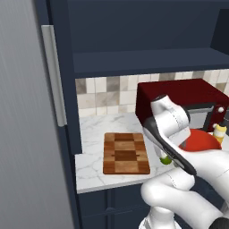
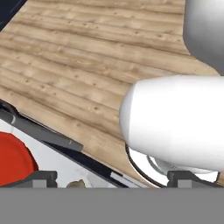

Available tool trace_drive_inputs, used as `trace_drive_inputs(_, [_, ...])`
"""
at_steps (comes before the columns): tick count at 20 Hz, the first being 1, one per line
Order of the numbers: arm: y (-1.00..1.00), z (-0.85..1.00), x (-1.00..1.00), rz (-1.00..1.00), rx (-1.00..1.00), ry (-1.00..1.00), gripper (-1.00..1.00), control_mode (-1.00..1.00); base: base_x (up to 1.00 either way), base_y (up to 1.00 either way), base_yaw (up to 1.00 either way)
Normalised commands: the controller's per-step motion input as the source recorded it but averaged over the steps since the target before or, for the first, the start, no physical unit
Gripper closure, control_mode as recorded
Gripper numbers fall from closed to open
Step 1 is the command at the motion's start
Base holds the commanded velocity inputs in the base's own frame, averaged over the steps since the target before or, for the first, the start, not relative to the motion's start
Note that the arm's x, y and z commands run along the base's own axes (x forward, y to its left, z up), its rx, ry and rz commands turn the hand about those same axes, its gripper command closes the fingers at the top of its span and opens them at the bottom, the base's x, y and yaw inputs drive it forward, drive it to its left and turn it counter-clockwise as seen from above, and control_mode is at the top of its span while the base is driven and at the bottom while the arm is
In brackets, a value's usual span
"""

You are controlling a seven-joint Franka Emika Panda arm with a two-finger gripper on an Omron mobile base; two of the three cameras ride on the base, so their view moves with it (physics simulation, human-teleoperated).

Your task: Open the cabinet. Place the bowl and condiment on the counter. Then place the lime and garlic on the cutting board.

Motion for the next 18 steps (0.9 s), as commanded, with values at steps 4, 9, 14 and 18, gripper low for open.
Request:
trace_drive_inputs(4, [0.00, -0.02, 0.16, 0.00, 0.00, 0.07, -1.00, -1.00, 0.00, 0.00, 0.00])
trace_drive_inputs(9, [0.00, -0.17, 0.17, -0.01, 0.00, 0.07, -1.00, -1.00, 0.00, 0.00, 0.00])
trace_drive_inputs(14, [0.00, -0.19, 0.16, 0.00, 0.00, 0.07, -1.00, -1.00, 0.00, 0.00, 0.00])
trace_drive_inputs(18, [0.00, -0.14, 0.12, 0.00, 0.00, 0.06, -1.00, -1.00, 0.00, 0.00, 0.00])
